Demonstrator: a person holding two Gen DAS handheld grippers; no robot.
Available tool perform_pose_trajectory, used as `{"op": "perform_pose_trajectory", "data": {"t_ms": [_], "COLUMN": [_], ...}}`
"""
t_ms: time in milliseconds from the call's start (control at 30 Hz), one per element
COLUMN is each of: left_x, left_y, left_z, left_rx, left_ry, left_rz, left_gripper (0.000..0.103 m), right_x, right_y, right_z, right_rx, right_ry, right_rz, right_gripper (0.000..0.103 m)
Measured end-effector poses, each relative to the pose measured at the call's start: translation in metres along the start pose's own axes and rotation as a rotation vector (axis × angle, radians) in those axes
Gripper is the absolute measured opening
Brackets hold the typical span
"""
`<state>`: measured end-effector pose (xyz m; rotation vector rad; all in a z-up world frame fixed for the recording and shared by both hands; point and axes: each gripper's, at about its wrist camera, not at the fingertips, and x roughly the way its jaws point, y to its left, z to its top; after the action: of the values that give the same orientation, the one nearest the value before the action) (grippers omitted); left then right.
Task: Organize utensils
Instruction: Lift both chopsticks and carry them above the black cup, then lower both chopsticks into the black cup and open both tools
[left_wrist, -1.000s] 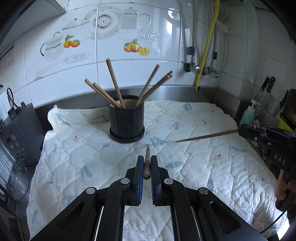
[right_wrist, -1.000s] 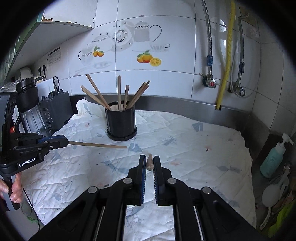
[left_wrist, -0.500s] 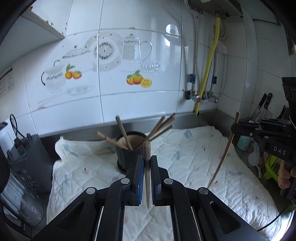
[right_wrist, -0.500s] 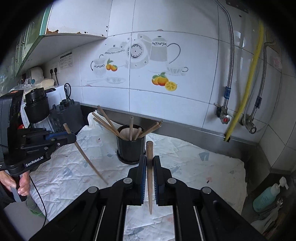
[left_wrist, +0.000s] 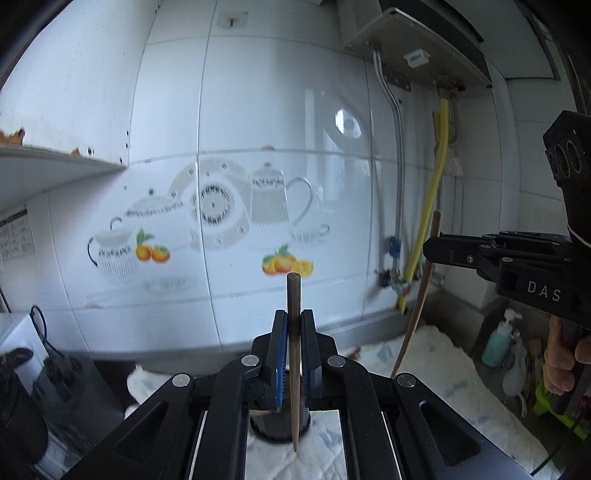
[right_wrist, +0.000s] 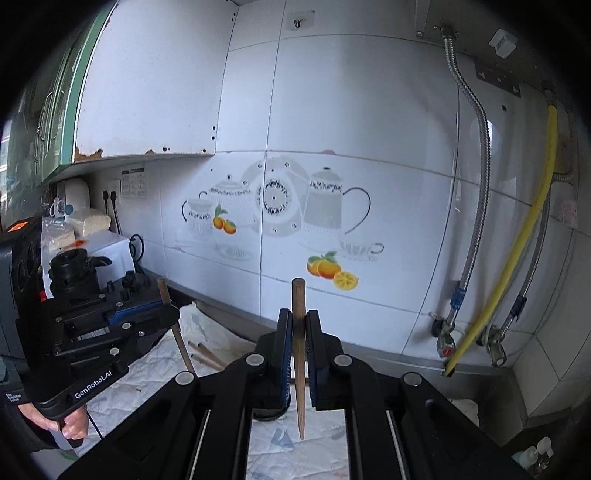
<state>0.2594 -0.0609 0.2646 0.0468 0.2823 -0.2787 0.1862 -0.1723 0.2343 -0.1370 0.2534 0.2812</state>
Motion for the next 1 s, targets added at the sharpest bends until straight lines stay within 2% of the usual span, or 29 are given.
{"op": "perform_pose_trajectory", "data": {"t_ms": [167,400,467,733,1000], "left_x": [0.023,0.054,0.062,0.099,0.113], "left_y": [0.015,0.035,0.037,0.054,0.065], "left_z": [0.024,0.033,0.028,0.000,-0.023], "left_rx": [-0.037,-0.091,-0.088,-0.109,-0.111], "left_ry": [-0.047,-0.087,-0.093,-0.034,0.016], "left_rz": [0.021,0.030,0.054,0.086,0.094], "left_gripper": [0.006,0.006,0.006,0.006,0.006], "right_x": [0.017,0.046,0.056,0.096,0.126], "right_y": [-0.002,-0.007,-0.009,-0.008,-0.003], "right_z": [0.020,0.031,0.031,0.020,0.002], "right_rx": [0.007,0.040,0.065,0.097,0.098], "right_ry": [-0.037,-0.061,-0.061,-0.038,0.006], "right_rz": [0.002,0.020,0.031,0.051,0.047], "right_gripper": [0.010,0.010,0.010,0.010,0.010]}}
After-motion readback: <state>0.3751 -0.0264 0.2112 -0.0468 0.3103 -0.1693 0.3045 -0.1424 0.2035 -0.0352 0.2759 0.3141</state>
